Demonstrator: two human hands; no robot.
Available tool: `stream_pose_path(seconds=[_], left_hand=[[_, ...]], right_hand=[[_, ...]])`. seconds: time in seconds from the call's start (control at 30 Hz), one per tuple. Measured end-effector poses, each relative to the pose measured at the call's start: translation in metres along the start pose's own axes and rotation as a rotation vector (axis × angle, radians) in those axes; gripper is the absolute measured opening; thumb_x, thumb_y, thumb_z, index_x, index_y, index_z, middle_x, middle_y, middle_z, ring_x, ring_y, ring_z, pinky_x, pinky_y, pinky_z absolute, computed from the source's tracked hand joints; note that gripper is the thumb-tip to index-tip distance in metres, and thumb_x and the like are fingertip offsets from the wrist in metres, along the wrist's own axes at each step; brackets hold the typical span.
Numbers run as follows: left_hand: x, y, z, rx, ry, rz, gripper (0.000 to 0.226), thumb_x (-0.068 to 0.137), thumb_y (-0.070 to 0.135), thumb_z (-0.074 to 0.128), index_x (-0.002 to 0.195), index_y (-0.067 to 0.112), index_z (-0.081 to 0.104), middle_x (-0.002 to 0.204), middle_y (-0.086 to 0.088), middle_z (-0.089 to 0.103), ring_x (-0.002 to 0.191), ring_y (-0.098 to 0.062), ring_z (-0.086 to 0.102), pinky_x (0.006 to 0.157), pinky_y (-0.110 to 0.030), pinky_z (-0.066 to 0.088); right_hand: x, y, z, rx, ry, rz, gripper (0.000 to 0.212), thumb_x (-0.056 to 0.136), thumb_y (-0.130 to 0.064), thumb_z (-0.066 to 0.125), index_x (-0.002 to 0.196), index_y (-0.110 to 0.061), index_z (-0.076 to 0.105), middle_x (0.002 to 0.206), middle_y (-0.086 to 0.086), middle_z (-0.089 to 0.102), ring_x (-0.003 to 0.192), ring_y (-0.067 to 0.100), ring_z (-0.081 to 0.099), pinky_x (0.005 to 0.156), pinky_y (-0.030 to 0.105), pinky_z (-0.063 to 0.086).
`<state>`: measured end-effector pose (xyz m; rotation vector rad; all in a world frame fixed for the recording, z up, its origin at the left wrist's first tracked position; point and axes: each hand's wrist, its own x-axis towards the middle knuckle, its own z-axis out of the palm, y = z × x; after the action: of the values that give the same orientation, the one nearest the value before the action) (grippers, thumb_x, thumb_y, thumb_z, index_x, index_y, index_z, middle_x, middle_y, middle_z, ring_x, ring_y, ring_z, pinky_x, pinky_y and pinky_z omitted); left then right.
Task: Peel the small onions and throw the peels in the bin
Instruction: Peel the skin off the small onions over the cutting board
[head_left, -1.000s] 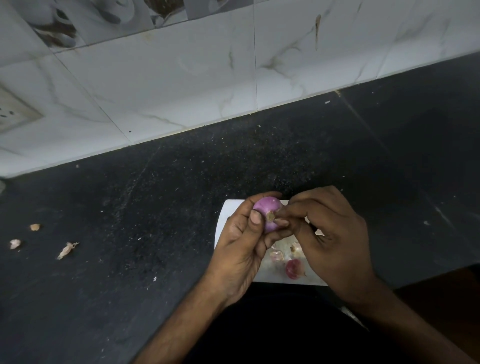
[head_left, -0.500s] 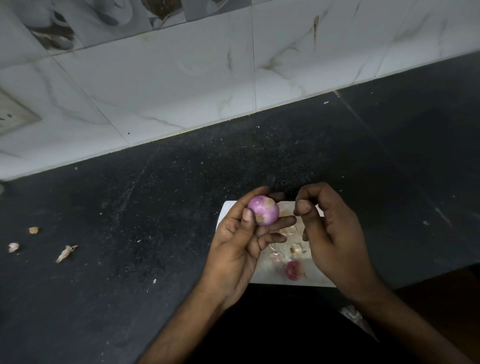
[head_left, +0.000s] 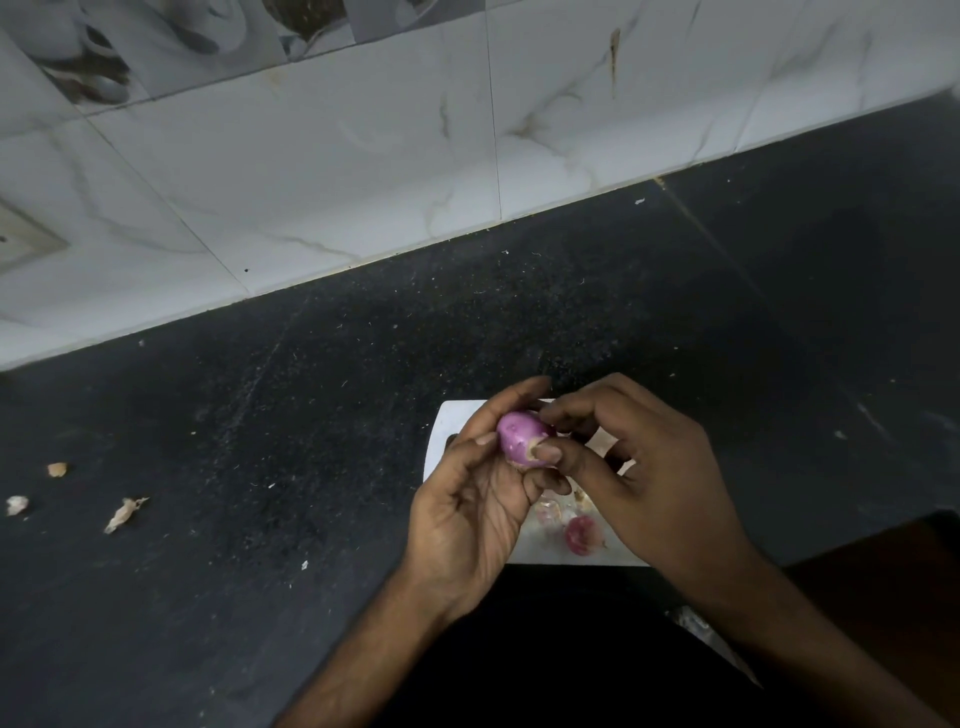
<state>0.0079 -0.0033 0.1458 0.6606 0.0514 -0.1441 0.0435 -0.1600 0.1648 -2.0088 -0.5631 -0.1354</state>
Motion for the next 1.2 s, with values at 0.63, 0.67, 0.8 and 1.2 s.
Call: stream_pose_path(seconds=[0.63, 0.67, 0.8, 1.2], left_hand=[[-0.003, 0.003, 0.0, 0.34, 0.091, 0.11, 0.041, 0.097, 0.014, 0.057, 0.137, 0.007, 0.05, 0.13, -0.011, 0.063, 0.117, -0.021, 0.06, 0.1, -0.029, 0.05], [-0.003, 0.003, 0.0, 0.376, 0.098, 0.113, 0.044, 0.096, 0.014, 0.056, 0.139, 0.009, 0.05, 0.133, -0.011, 0.063, 0.121, -0.022, 0.059, 0.102, -0.03, 0.049], [-0.004, 0.004, -0.003, 0.708, 0.055, 0.217, 0.043, 0.097, 0.014, 0.055, 0.139, 0.009, 0.048, 0.134, -0.007, 0.061, 0.127, -0.022, 0.056, 0.106, -0.036, 0.044], [-0.001, 0.0, -0.004, 0.99, 0.046, 0.267, 0.055, 0.093, -0.002, 0.067, 0.14, 0.016, 0.045, 0.131, 0.007, 0.062, 0.123, -0.023, 0.063, 0.099, -0.036, 0.053]], right_hand=[[-0.004, 0.007, 0.001, -0.012, 0.109, 0.002, 0.017, 0.088, -0.032, 0.079, 0.105, -0.028, 0.078, 0.102, -0.017, 0.069, 0.097, 0.012, 0.069, 0.071, 0.029, 0.055], [-0.004, 0.006, 0.001, 0.006, 0.098, 0.011, 0.017, 0.088, -0.027, 0.079, 0.105, -0.027, 0.078, 0.101, -0.017, 0.07, 0.095, 0.012, 0.07, 0.071, 0.023, 0.053], [-0.003, 0.006, 0.002, 0.174, 0.021, 0.144, 0.02, 0.094, -0.018, 0.071, 0.111, -0.024, 0.077, 0.104, -0.017, 0.076, 0.1, 0.007, 0.072, 0.074, 0.014, 0.054], [0.002, 0.011, 0.002, 0.41, -0.021, 0.308, 0.018, 0.096, -0.013, 0.067, 0.112, -0.017, 0.075, 0.106, -0.005, 0.079, 0.104, 0.012, 0.075, 0.091, 0.036, 0.061]])
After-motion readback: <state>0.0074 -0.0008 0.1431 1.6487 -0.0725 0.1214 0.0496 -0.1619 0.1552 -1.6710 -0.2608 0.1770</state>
